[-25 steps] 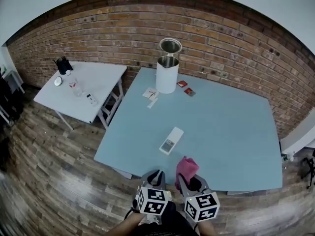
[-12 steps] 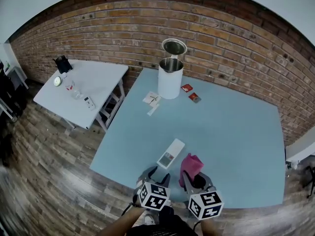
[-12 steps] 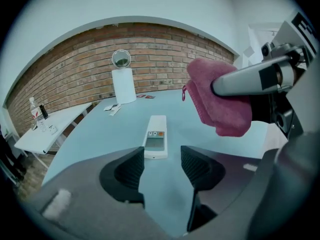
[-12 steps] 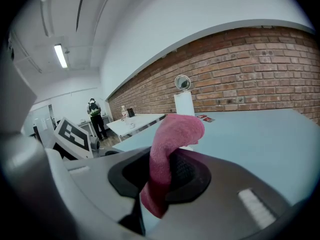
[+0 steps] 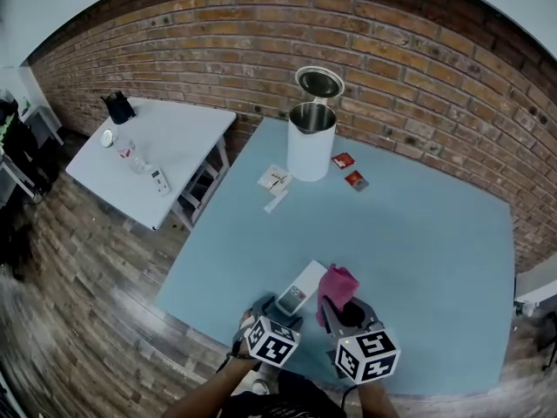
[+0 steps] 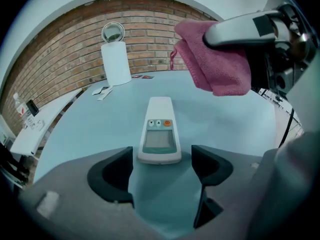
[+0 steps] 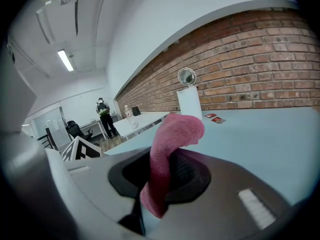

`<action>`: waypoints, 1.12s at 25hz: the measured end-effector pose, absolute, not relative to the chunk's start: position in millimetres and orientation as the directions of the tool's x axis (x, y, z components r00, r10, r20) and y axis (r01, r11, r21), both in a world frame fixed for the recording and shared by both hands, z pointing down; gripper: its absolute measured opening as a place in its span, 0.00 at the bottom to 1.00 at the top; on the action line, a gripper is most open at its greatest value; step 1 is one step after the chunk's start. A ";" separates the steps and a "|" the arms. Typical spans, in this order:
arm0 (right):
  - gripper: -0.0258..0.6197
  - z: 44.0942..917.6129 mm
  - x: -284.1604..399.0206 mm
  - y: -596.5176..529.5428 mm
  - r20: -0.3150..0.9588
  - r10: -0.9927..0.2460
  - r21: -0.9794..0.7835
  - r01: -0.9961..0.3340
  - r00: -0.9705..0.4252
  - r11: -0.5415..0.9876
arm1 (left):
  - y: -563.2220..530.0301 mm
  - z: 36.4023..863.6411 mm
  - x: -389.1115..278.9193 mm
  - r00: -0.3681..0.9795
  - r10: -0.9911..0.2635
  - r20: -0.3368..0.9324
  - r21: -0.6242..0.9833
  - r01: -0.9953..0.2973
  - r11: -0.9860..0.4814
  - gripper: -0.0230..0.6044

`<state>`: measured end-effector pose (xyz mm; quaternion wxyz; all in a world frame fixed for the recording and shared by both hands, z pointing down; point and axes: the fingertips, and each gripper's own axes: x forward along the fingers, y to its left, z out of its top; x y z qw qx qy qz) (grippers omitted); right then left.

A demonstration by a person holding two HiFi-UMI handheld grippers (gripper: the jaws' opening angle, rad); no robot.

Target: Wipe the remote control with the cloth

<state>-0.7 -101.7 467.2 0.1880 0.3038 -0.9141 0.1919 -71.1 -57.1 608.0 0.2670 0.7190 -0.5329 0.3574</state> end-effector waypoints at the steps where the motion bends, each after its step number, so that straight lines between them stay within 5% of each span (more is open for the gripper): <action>1: 0.16 468.4 -5.2 -103.9 0.463 -0.462 -0.245 -0.610 -0.757 0.754 | -57.3 608.5 -71.3 0.180 -0.570 0.802 0.010 -0.957 -0.289 0.64; 15: 0.16 509.7 -73.0 -88.3 0.521 -0.101 -0.367 -0.330 -0.848 0.870 | -62.3 612.1 -68.6 0.263 -0.511 0.818 0.083 -0.934 -0.349 0.63; 23: 0.16 526.6 -94.0 -82.3 0.571 -0.021 -0.360 -0.273 -0.821 0.892 | -62.9 608.9 -63.2 0.341 -0.478 0.809 0.099 -0.882 -0.461 0.48; 28: 0.16 534.0 -110.0 -75.3 0.552 0.061 -0.430 -0.221 -0.831 0.875 | -61.1 609.1 -62.6 0.384 -0.448 0.807 0.103 -0.839 -0.534 0.47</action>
